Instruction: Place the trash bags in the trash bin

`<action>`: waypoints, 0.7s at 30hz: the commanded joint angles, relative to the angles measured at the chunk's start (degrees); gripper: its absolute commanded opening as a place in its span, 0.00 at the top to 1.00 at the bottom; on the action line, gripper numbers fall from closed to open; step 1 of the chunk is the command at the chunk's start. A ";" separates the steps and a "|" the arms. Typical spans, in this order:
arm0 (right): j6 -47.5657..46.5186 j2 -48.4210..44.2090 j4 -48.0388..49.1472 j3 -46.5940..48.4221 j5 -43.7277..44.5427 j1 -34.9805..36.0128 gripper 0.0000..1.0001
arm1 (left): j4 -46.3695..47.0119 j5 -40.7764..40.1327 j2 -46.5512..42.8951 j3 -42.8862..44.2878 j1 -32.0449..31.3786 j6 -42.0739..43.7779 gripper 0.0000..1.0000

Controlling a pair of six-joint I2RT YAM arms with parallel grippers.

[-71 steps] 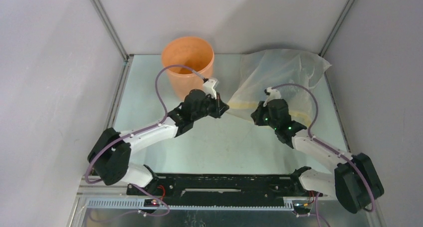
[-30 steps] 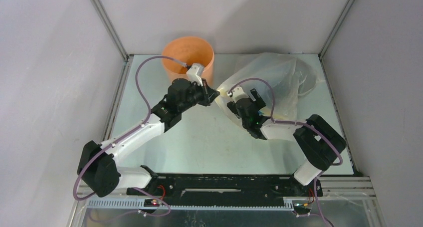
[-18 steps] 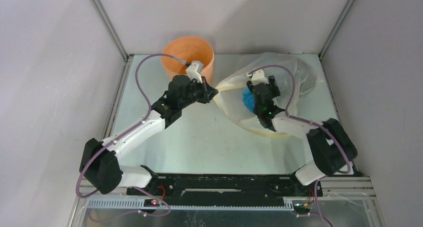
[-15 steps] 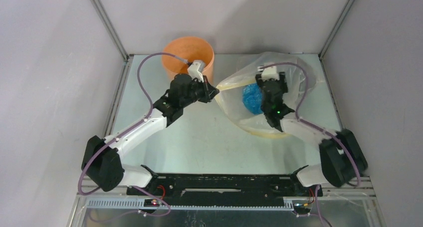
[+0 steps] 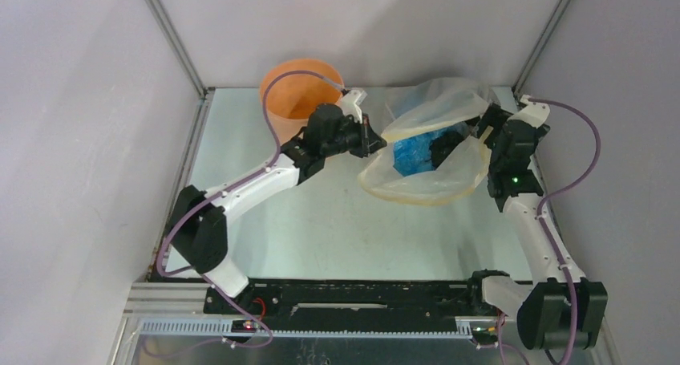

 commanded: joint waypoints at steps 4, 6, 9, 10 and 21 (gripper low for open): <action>8.24 -6.36 -14.61 1.63 -13.23 -1.59 0.00 | 2.42 4.83 4.07 7.46 -0.79 -2.21 1.00; 8.36 -8.49 -16.62 0.89 -13.62 0.36 0.00 | 2.42 5.03 4.57 8.58 -0.81 -2.88 1.00; 7.61 -11.12 -19.25 -0.14 -11.12 4.55 0.00 | 2.45 5.74 5.74 10.42 -0.78 -4.30 1.00; 7.35 -11.84 -20.34 -0.13 -9.40 5.91 0.00 | 2.42 5.99 6.21 11.10 -0.77 -4.71 1.00; 3.89 -19.29 -28.21 -0.17 1.35 25.20 0.11 | 5.07 6.90 10.60 15.06 -0.95 -8.04 1.00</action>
